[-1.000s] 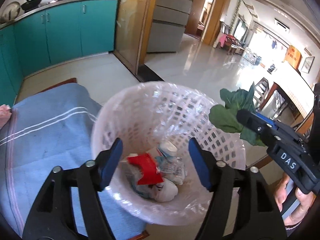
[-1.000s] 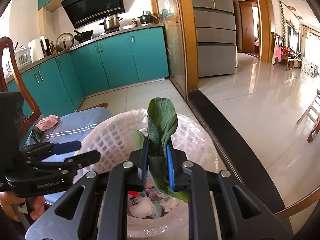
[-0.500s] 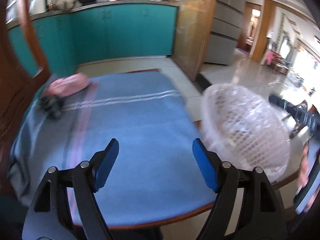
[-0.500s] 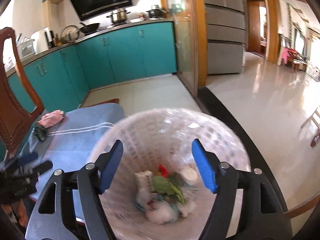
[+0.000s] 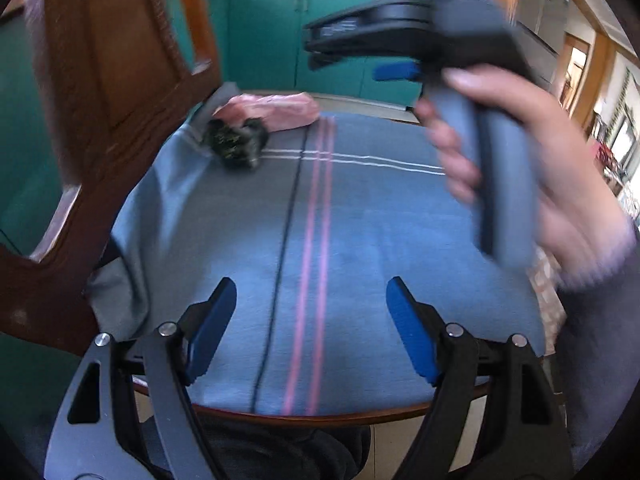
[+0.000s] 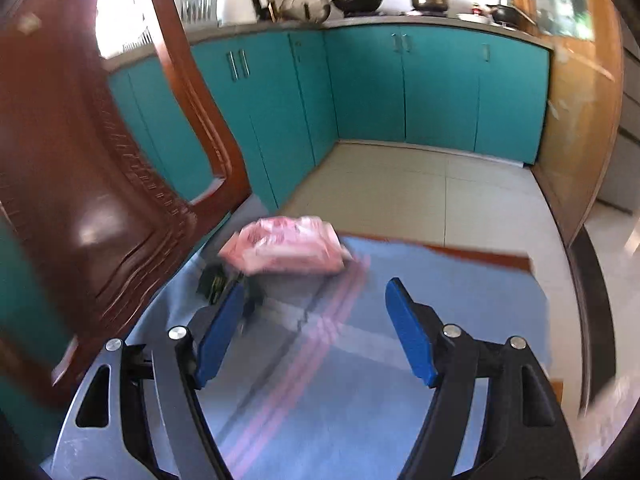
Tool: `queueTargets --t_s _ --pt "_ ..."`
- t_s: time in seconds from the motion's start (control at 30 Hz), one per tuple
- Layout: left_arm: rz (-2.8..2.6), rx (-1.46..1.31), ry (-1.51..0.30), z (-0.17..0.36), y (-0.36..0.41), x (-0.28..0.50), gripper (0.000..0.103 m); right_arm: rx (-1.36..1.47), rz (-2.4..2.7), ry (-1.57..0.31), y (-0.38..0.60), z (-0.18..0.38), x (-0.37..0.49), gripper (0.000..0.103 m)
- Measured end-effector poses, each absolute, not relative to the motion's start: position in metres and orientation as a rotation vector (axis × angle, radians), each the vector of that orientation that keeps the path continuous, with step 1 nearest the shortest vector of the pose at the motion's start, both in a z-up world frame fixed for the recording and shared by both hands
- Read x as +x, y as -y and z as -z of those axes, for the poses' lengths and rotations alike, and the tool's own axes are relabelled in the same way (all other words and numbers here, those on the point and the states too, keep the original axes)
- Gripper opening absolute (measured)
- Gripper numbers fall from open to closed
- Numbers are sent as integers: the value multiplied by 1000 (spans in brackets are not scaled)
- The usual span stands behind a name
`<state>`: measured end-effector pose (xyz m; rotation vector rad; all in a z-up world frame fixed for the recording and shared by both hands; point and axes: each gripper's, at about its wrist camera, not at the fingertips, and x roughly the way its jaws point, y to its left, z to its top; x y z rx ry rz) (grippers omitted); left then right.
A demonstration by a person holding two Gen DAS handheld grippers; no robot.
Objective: Collect trash
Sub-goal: 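Grasp the pink printed bag with the right tool while the left tool reaches the green wrapper, then grasp the dark green wrapper with the left tool while the right tool holds the pink bag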
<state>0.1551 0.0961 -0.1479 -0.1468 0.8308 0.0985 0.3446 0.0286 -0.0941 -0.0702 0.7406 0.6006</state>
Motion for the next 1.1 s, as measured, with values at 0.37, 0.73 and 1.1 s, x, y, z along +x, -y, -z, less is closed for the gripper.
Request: queueTargets --t_s 0.37,0.73,1.1 --pt "-87 -227 -805 146 -134 190 78 8 -532 -1055 -98 167 448 57" --pt "-145 -263 -788 138 -151 242 80 30 -406 -969 -1 150 385 11" --pt "-234 -34 -928 156 -144 357 72 121 -349 -859 129 132 255 11"
